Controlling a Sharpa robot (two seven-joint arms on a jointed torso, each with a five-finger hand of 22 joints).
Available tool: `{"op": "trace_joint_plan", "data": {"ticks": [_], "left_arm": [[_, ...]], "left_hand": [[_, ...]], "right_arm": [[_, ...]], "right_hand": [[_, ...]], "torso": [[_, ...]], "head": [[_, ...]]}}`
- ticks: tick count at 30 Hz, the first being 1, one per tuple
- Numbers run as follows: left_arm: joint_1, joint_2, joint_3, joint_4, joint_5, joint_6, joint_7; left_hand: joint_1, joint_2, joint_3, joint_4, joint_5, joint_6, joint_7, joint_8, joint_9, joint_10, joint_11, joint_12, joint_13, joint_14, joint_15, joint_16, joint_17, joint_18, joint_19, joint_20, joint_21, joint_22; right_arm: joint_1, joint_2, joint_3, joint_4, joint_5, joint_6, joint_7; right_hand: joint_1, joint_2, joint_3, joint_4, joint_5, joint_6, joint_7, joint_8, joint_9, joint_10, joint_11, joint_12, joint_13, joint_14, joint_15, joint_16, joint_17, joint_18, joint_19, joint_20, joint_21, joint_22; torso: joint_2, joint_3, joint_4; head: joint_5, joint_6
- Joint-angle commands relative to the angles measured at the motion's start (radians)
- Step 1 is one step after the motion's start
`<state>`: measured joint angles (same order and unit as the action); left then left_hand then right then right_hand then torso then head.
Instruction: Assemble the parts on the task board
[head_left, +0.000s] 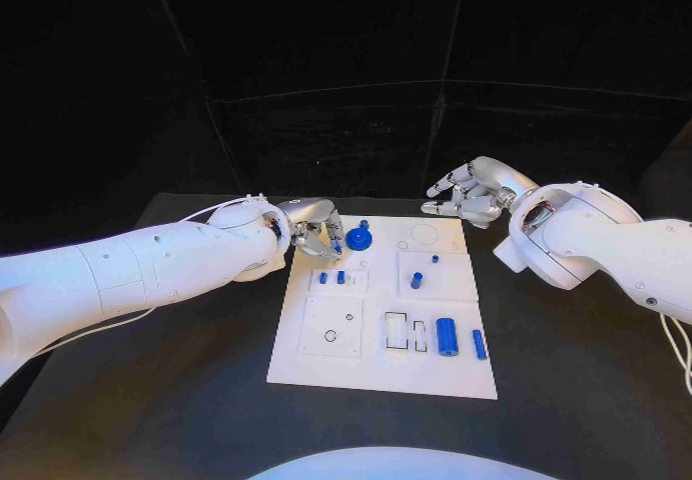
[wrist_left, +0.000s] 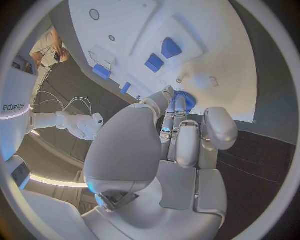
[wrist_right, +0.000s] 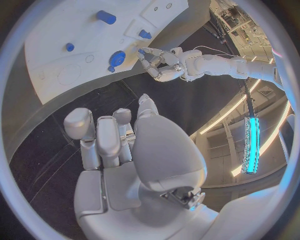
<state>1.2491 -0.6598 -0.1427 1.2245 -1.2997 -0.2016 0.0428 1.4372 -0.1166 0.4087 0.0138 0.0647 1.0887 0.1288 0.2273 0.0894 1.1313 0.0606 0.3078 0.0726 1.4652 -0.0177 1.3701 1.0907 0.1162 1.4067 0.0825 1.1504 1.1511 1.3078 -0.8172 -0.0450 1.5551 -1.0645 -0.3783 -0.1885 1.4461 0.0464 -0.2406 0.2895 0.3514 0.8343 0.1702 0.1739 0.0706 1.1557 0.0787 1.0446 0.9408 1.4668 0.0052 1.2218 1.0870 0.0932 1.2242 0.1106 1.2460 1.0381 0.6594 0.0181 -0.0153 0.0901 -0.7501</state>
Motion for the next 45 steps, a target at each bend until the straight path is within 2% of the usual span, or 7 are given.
{"op": "trace_joint_plan", "data": {"ticks": [1, 7, 9, 20, 24, 45], "left_arm": [[0.001, -0.001, 0.001, -0.003, 0.009, 0.053, -0.022], [-0.001, 0.003, 0.000, -0.017, 0.009, 0.070, -0.032], [-0.001, 0.007, 0.000, -0.021, 0.009, 0.074, -0.038], [-0.002, 0.022, 0.000, -0.034, 0.009, 0.086, -0.058], [-0.003, 0.026, 0.000, -0.037, 0.009, 0.086, -0.060], [-0.004, 0.042, 0.000, -0.051, 0.009, 0.108, -0.082]], "left_hand": [[-0.009, 0.002, 0.004, 0.001, 0.001, 0.006, -0.002, -0.003, 0.000, 0.009, 0.000, -0.007, 0.000, 0.020, -0.003, -0.001, -0.001, -0.014, 0.007, 0.000, 0.004, 0.000], [-0.010, 0.002, 0.005, 0.001, 0.001, 0.006, -0.002, -0.004, 0.000, 0.009, 0.000, -0.008, 0.000, 0.019, -0.003, -0.002, -0.002, -0.013, 0.007, 0.000, 0.003, 0.000], [-0.011, 0.001, 0.005, 0.001, 0.001, 0.007, -0.002, -0.004, 0.000, 0.010, 0.000, -0.008, 0.000, 0.019, -0.003, -0.002, -0.001, -0.013, 0.007, 0.000, 0.003, 0.000], [-0.011, 0.002, 0.005, 0.001, 0.001, 0.007, -0.003, -0.005, -0.001, 0.010, 0.000, -0.009, 0.000, 0.019, -0.003, -0.002, -0.003, -0.013, 0.005, 0.000, 0.000, -0.002], [-0.011, 0.001, 0.006, 0.001, 0.001, 0.007, -0.003, -0.005, -0.001, 0.010, 0.000, -0.009, 0.000, 0.019, -0.003, -0.002, -0.003, -0.013, 0.005, 0.000, 0.000, -0.003], [-0.013, 0.000, 0.006, 0.000, 0.000, 0.007, -0.003, -0.006, -0.001, 0.011, 0.000, -0.011, 0.000, 0.019, -0.003, -0.003, -0.004, -0.012, 0.005, -0.001, -0.001, -0.004]], "right_arm": [[0.002, 0.001, 0.001, 0.001, -0.003, 0.003, 0.009], [0.002, 0.001, 0.001, 0.001, -0.003, 0.003, 0.009], [0.002, 0.001, 0.001, 0.001, -0.003, 0.003, 0.009], [0.002, 0.002, 0.001, 0.002, -0.003, 0.003, 0.010], [0.002, 0.003, 0.001, 0.001, -0.003, 0.002, 0.011], [0.002, 0.004, 0.001, -0.001, -0.003, 0.003, 0.012]], "right_hand": [[-0.006, 0.000, -0.004, -0.001, 0.005, -0.005, 0.000, 0.003, -0.001, -0.003, 0.002, 0.003, 0.000, 0.008, -0.004, -0.005, 0.001, 0.020, 0.006, 0.001, -0.003, -0.001], [-0.006, 0.000, -0.004, -0.001, 0.005, -0.005, 0.000, 0.003, -0.001, -0.003, 0.002, 0.003, 0.000, 0.008, -0.004, -0.005, 0.001, 0.020, 0.006, 0.001, -0.003, -0.001], [-0.006, 0.000, -0.004, -0.001, 0.005, -0.005, 0.000, 0.003, -0.001, -0.003, 0.002, 0.003, 0.000, 0.008, -0.004, -0.005, 0.001, 0.020, 0.006, 0.001, -0.003, -0.001], [-0.006, 0.000, -0.004, -0.001, 0.005, -0.005, 0.000, 0.003, -0.001, -0.003, 0.002, 0.003, 0.000, 0.008, -0.004, -0.005, 0.001, 0.020, 0.006, 0.001, -0.003, -0.001], [-0.006, 0.002, -0.006, -0.001, 0.005, -0.005, 0.000, 0.004, -0.001, -0.004, 0.002, 0.004, 0.000, 0.008, -0.004, -0.007, 0.000, 0.020, 0.005, 0.001, -0.005, -0.003], [-0.006, 0.002, -0.006, -0.001, 0.005, -0.005, 0.000, 0.004, -0.001, -0.004, 0.002, 0.004, 0.000, 0.008, -0.004, -0.007, 0.000, 0.020, 0.005, 0.001, -0.005, -0.003]], "torso": [[0.000, -0.0001, -0.0024], [0.000, 0.0010, -0.0012], [-0.001, 0.0010, -0.0018], [0.000, -0.0002, -0.0025], [0.000, 0.0000, -0.0022], [0.000, 0.0005, -0.0027]], "head": [[0.001, 0.000], [0.001, 0.000], [-0.004, -0.001], [0.000, -0.004], [-0.004, -0.005], [-0.002, -0.007]]}}
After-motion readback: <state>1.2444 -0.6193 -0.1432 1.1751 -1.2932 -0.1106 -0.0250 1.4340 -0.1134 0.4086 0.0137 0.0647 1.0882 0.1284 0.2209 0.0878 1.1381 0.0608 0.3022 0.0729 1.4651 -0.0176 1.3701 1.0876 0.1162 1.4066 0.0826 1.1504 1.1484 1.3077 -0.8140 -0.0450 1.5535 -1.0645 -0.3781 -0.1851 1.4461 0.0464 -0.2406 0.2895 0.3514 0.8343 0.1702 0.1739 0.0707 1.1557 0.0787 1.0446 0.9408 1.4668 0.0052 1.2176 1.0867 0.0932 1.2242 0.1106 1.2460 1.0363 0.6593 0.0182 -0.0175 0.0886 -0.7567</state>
